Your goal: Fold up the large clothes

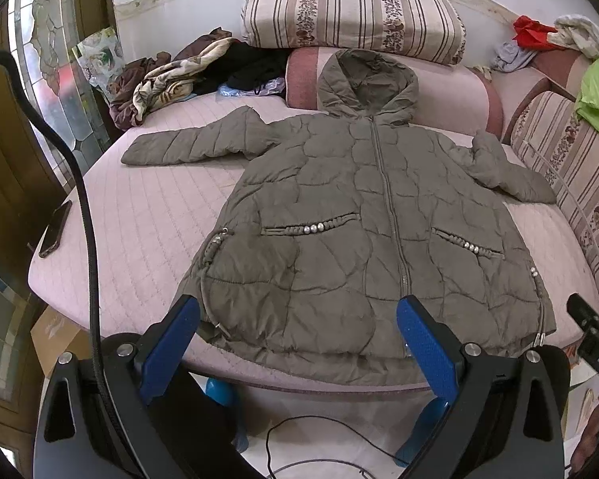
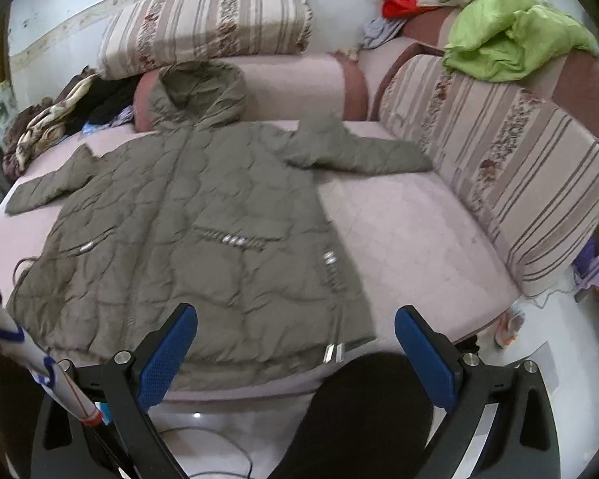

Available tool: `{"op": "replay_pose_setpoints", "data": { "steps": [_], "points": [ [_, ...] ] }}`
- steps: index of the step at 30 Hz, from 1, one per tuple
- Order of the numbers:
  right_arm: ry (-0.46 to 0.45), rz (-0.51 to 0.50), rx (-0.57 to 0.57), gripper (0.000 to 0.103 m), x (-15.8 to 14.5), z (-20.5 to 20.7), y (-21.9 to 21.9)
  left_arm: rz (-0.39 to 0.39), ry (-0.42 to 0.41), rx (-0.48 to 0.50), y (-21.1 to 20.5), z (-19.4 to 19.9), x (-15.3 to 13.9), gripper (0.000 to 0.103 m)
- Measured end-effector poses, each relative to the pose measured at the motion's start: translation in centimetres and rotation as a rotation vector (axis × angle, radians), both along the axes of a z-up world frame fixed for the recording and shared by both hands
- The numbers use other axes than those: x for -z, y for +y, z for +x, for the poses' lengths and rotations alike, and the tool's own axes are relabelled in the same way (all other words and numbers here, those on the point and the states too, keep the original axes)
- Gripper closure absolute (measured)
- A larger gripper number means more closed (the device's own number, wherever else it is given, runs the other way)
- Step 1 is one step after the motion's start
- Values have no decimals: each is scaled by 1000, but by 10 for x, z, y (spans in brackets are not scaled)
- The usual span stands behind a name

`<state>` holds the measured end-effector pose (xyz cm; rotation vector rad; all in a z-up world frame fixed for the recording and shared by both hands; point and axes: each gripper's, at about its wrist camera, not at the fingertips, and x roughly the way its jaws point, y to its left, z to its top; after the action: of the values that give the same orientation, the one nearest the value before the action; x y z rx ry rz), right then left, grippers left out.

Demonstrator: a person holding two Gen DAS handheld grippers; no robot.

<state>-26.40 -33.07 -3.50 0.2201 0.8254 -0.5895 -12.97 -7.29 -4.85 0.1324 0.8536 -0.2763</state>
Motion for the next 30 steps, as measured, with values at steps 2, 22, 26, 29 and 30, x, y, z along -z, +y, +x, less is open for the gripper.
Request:
{"op": "replay_pose_setpoints", "data": {
  "steps": [2,22,26,29,30],
  "points": [
    [-9,13,14,1,-2,0,-9,9,-11,-2,-1,1,-1,4],
    [-26,-28,-54,1,-16,38,-17,53,-66,-24,-20,46,-20,4],
    [-14,-24,-68,1,-14,48,-12,47,-60,-41,-14,56,-18,4],
    [-7,-30,-79,1,-14,55,-6,40,-46,-56,-7,63,-14,4],
    [-4,-33,-86,1,-14,58,-4,40,-41,-63,-4,66,-12,4]
  ]
}}
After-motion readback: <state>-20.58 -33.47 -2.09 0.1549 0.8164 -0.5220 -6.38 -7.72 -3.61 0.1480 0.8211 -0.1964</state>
